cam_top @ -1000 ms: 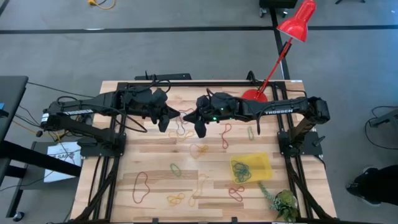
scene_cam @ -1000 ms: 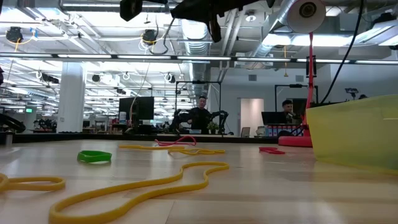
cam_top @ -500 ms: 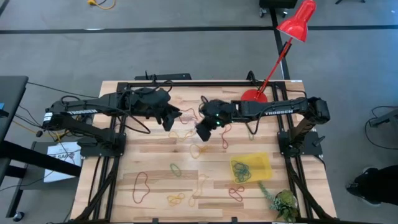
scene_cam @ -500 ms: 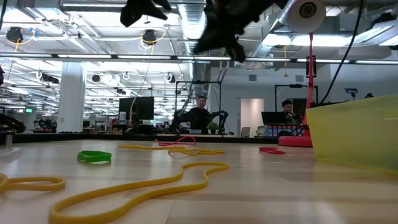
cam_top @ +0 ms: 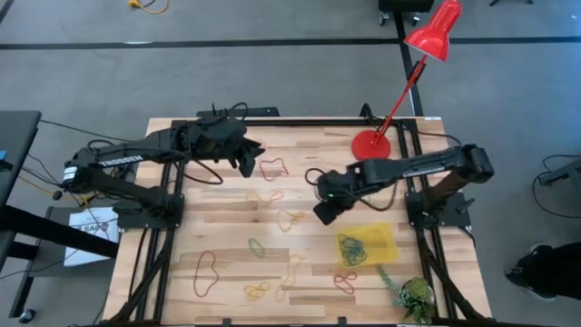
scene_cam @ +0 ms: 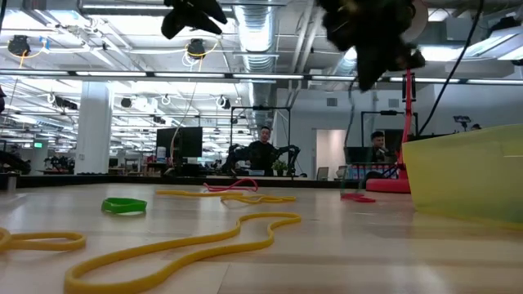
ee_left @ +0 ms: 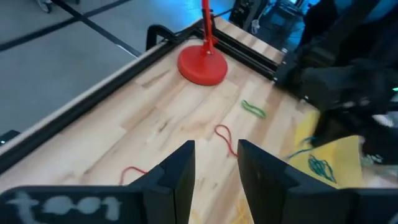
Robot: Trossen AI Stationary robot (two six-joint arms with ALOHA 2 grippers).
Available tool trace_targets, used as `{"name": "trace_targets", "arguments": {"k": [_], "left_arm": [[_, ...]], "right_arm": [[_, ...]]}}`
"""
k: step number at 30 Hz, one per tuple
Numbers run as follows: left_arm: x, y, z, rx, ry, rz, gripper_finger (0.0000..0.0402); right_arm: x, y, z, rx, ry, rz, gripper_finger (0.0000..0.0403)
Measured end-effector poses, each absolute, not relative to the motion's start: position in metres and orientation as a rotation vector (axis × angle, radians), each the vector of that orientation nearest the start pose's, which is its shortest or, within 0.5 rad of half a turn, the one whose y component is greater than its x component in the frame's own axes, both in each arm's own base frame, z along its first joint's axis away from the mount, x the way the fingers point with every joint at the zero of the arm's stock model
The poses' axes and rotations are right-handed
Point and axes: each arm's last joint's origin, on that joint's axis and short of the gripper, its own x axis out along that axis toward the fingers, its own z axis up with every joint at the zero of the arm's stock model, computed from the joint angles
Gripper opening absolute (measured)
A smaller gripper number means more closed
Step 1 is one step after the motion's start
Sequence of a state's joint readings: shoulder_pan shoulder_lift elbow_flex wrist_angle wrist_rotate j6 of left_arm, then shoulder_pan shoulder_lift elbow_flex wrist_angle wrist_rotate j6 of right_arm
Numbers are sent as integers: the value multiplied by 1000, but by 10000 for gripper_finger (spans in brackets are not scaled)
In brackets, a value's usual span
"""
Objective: Pick and place items into bin
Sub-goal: Put the blue rubber band into the yellow bin
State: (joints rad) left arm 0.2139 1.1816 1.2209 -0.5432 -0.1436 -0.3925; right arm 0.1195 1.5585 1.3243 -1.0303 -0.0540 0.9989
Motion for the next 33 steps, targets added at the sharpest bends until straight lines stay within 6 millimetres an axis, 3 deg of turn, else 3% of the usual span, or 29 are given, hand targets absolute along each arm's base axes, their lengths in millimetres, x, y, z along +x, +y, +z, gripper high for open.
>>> {"name": "trace_targets", "arguments": {"k": [7,14,25,33], "left_arm": [[240,66,374,-362,396,466,110],[238,71,374,-331,400,480,110],[240,73,372,-333,412,478,110],[251,75,360,-355,468,439,110]], "right_arm": [[255,65,306,998,1212,-591,1],[239,106,306,1095,1248,-645,0],[243,166,280,1231,1305,-714,0],[259,180,246,1176,1365,-803,4]]}}
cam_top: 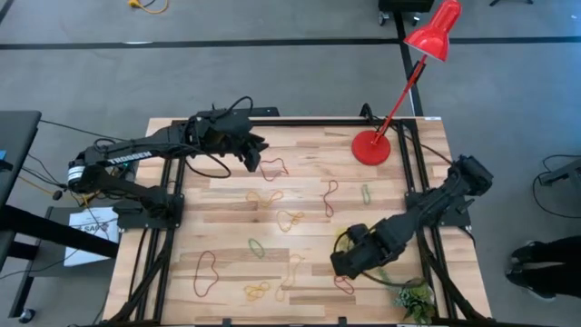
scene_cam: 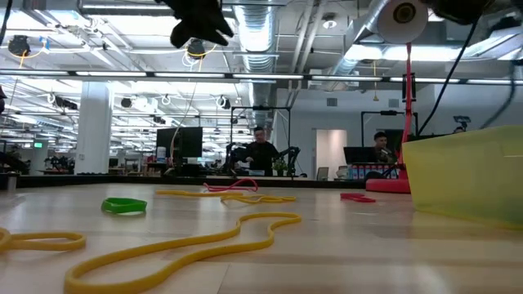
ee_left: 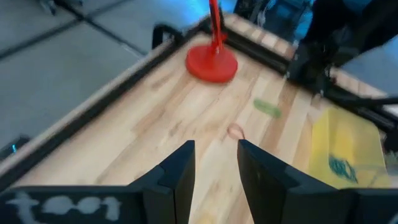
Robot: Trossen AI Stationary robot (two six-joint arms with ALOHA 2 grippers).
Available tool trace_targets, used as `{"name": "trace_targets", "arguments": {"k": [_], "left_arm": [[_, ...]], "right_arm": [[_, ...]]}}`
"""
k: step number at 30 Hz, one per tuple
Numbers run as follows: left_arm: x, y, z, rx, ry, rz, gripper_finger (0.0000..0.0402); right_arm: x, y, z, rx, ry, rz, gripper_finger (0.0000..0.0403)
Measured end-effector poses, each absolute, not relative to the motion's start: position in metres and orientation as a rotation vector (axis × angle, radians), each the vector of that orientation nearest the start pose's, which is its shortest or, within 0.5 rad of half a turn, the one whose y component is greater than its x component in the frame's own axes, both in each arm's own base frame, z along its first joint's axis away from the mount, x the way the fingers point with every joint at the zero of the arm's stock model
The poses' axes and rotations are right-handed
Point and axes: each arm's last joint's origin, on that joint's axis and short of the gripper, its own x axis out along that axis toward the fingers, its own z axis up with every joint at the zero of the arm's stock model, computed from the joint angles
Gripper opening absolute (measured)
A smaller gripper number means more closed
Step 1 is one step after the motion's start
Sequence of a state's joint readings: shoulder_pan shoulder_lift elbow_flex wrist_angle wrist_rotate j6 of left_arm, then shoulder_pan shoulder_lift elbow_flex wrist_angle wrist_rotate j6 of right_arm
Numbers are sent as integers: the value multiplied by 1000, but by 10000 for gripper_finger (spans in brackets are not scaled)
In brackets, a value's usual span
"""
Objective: Pick and place items into bin
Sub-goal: Put the blue rubber band into the yellow bin
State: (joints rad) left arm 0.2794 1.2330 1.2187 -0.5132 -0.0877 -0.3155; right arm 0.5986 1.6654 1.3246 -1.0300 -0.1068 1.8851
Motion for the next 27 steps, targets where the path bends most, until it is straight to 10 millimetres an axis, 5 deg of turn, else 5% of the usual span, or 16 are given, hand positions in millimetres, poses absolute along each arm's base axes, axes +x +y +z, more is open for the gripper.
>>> {"name": "trace_targets", "arguments": {"k": [16,27], "left_arm": [[256,75,358,-369,470,411,110],[256,73,357,-385,484,360,110]], "right_arm": [[291,165,190,1057,1425,-984,6],[299,143,191,1058,1468,-990,55]]}}
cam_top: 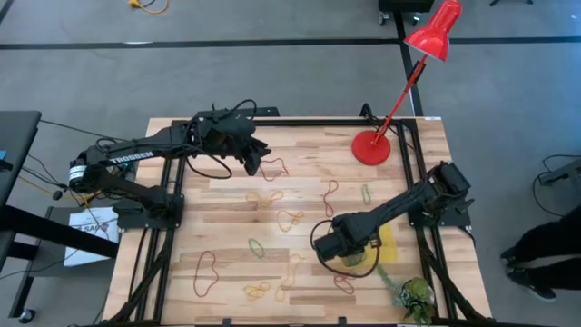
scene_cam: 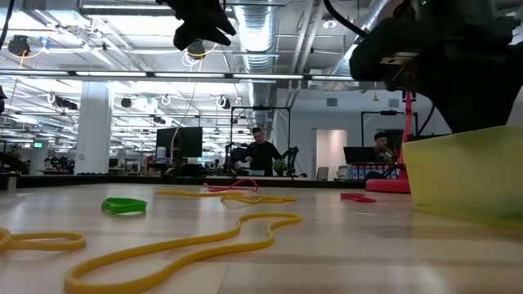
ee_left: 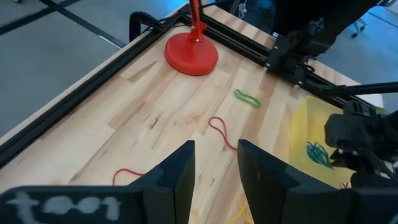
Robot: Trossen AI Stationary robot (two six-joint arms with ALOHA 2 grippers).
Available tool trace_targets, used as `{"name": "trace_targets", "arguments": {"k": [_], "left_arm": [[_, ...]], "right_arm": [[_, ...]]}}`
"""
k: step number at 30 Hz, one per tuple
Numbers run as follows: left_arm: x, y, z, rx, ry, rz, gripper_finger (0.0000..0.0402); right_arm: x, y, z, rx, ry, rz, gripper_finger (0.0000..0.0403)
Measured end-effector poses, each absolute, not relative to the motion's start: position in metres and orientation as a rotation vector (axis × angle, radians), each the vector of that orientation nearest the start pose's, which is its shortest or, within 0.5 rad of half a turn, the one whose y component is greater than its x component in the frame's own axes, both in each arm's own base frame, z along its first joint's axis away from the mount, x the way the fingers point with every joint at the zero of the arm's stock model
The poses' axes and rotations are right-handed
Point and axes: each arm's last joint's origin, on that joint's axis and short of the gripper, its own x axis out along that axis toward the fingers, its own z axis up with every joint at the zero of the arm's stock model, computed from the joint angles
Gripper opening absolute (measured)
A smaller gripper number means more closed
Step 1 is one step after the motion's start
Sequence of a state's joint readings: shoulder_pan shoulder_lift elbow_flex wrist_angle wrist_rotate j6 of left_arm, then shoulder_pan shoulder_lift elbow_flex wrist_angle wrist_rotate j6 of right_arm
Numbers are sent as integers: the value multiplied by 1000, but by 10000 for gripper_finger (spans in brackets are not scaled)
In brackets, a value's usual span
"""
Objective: Pick and place items into bin
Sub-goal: Put the blue rubber band into the yellow bin, then put the red rubber band into the yellow bin
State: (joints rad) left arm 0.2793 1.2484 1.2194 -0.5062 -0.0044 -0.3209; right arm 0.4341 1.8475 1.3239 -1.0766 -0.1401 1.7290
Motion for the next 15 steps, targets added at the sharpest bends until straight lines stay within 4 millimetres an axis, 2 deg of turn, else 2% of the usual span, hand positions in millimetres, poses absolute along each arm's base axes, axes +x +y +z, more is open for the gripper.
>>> {"name": "trace_targets", "arguments": {"k": [10,15], "left_arm": [[256,74,357,-379,484,361,110],[256,74,357,-373,485,362,110]], "right_arm": [[302,141,189,1069,1511,-950,96],[304,141,198,1103,1528,-914,107]]}}
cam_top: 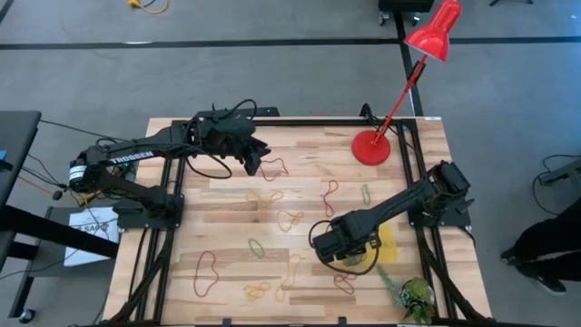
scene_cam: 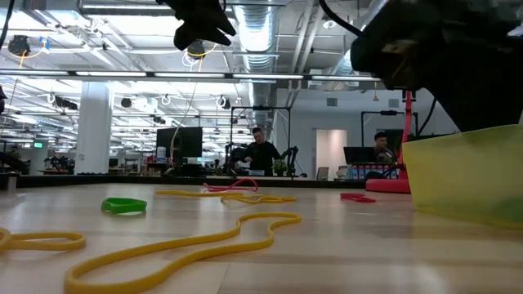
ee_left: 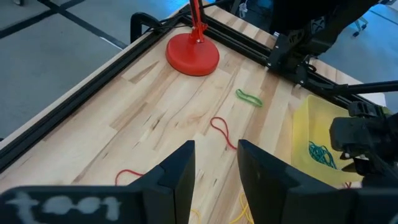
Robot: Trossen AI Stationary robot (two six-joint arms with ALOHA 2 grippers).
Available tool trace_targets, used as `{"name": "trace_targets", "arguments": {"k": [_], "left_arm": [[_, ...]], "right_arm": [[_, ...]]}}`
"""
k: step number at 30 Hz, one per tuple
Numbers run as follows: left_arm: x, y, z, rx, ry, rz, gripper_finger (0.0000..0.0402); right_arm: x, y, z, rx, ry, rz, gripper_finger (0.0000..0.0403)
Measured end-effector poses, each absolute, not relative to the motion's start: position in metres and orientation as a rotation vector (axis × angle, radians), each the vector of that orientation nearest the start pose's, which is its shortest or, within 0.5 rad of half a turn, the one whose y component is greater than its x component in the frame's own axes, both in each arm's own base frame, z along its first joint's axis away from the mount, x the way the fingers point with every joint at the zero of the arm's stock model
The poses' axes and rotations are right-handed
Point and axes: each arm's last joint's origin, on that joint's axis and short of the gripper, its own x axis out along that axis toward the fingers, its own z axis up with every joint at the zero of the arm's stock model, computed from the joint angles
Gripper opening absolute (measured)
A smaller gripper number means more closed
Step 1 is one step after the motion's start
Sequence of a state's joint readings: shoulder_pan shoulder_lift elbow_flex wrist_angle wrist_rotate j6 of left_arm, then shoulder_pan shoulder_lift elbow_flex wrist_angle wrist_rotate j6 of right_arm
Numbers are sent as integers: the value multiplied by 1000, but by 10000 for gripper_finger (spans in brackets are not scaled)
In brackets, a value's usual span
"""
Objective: Pick and place items into bin
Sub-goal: Put the red rubber band into the yellow bin
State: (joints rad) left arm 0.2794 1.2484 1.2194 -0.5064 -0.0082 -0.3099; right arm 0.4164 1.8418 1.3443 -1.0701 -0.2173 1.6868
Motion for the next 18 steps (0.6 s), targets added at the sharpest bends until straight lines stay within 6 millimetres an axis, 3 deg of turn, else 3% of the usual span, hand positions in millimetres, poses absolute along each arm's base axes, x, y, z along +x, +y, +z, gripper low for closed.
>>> {"name": "trace_targets", "arguments": {"k": [8,18], "left_arm": [[255,73,357,-379,496,363,110],[254,69,353,-441,546,321,110]], "right_arm": [[309,132,239,1116,1455,-799,109],[305,85,282,1017,1262,-688,109]]}}
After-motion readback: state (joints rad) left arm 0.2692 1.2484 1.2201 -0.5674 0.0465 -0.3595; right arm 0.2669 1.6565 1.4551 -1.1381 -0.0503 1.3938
